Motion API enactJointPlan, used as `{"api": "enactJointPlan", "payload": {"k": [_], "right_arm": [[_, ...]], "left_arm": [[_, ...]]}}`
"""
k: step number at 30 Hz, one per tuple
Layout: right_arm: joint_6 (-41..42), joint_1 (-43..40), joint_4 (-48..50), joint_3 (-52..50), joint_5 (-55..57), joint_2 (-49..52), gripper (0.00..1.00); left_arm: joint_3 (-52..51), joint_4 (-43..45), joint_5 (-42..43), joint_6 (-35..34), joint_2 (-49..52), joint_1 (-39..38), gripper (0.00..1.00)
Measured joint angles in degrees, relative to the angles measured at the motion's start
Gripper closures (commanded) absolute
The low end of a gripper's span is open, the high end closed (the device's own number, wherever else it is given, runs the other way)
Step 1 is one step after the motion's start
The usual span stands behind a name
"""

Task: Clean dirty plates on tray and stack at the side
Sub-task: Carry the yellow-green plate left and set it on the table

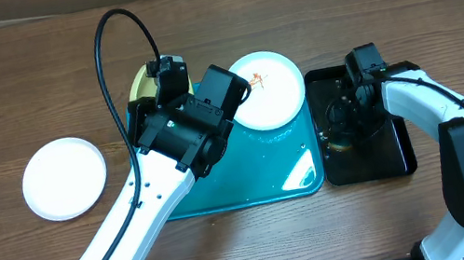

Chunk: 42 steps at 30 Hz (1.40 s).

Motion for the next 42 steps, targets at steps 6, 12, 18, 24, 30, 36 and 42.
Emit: {"api": "enactJointPlan", "payload": {"k": [6,12,18,24,30,36,42], "right_arm": [[0.15,0.0,0.0,-0.02,-0.02,0.0,0.76],[0.02,0.42,0.57,0.09,-1.92,-0.09,0.61],[0.0,0.39,0.63,0.09,-2.38,-0.09,0.65],[0.39,0.26,0.2,-0.04,-1.07,0.15,0.97],[2.62,0.68,-7.28,3.45,1.95,1.62,0.96],[1.27,0.74,-18.82,12.02,5.44,3.96,0.96],[0.61,0.74,-19.37,12.92,6.45,3.96,0.96]], "left_arm": [[0.0,0.2,-2.14,0.0,0.0,0.0,0.96],[0.0,0.22,-3.15,0.0,0.0,0.0,0.96],[0.0,0.22,-3.08,0.0,0.0,0.0,0.96],[0.0,0.22,-1.79,0.0,0.0,0.0,0.96],[0.0,0.24,1.2,0.0,0.0,0.0,0.96],[0.0,0.26,2.71,0.0,0.0,0.0,0.96],[0.0,0.24,3.13,0.0,0.0,0.0,0.96]]}}
